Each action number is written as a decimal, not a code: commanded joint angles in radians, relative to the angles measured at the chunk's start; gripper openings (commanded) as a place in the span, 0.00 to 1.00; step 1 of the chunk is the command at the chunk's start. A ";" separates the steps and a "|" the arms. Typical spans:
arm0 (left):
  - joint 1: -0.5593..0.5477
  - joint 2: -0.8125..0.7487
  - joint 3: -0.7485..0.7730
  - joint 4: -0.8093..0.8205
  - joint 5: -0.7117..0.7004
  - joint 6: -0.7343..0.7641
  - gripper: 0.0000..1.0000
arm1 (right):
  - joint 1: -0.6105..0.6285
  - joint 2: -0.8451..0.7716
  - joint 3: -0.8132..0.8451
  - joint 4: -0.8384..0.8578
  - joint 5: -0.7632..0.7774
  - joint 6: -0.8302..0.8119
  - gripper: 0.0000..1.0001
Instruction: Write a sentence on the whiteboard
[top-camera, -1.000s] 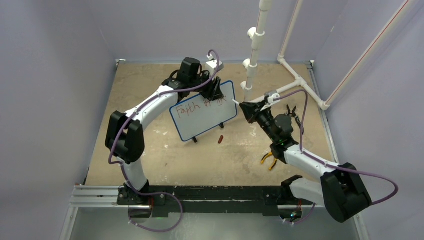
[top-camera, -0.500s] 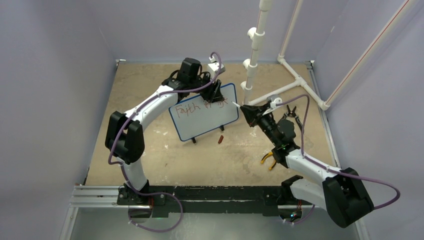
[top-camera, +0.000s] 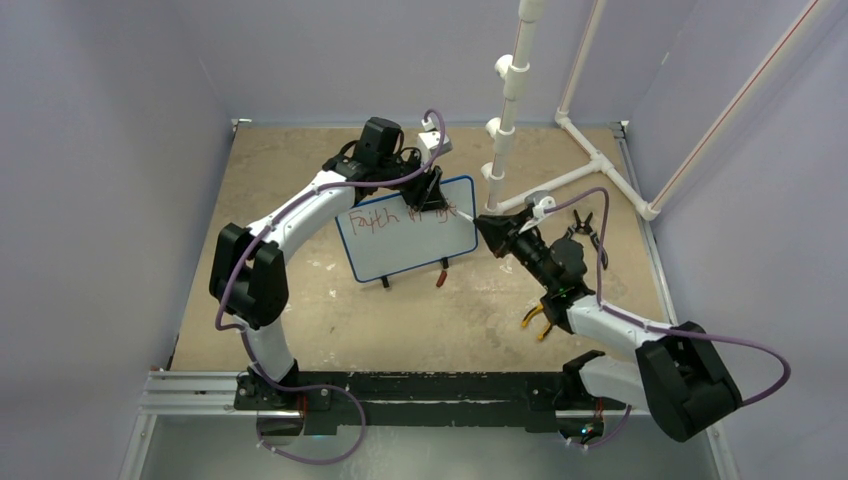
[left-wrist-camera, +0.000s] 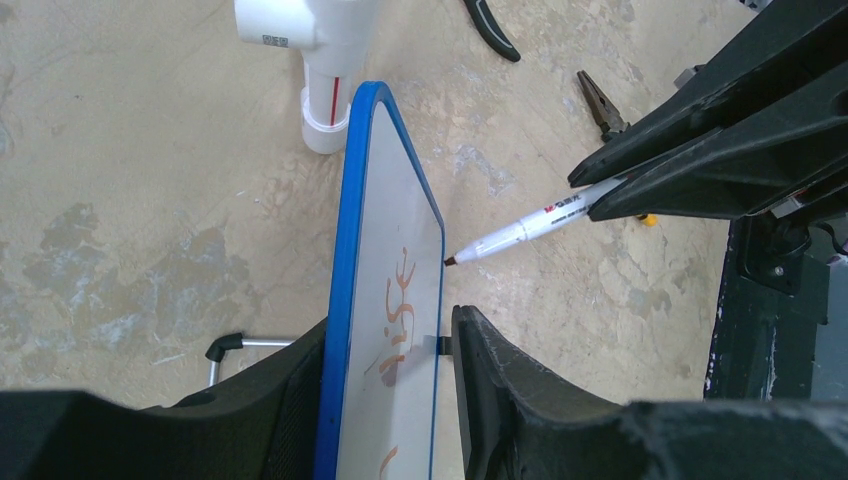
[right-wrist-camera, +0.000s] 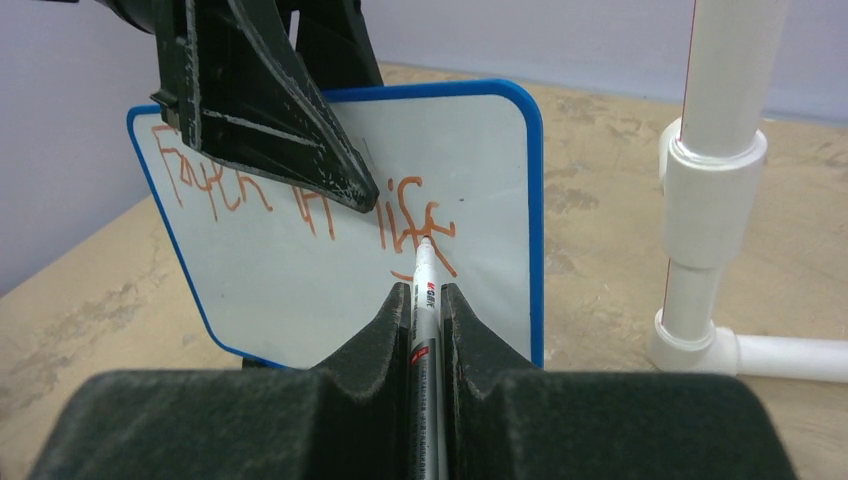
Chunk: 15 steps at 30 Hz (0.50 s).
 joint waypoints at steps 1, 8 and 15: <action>0.007 -0.012 0.004 -0.072 0.021 0.026 0.00 | -0.004 0.018 0.031 0.061 -0.029 -0.017 0.00; 0.005 -0.007 0.004 -0.072 0.023 0.026 0.00 | -0.004 0.048 0.044 0.092 -0.026 -0.011 0.00; 0.005 0.000 0.005 -0.073 0.028 0.026 0.00 | -0.004 0.076 0.065 0.120 -0.021 -0.001 0.00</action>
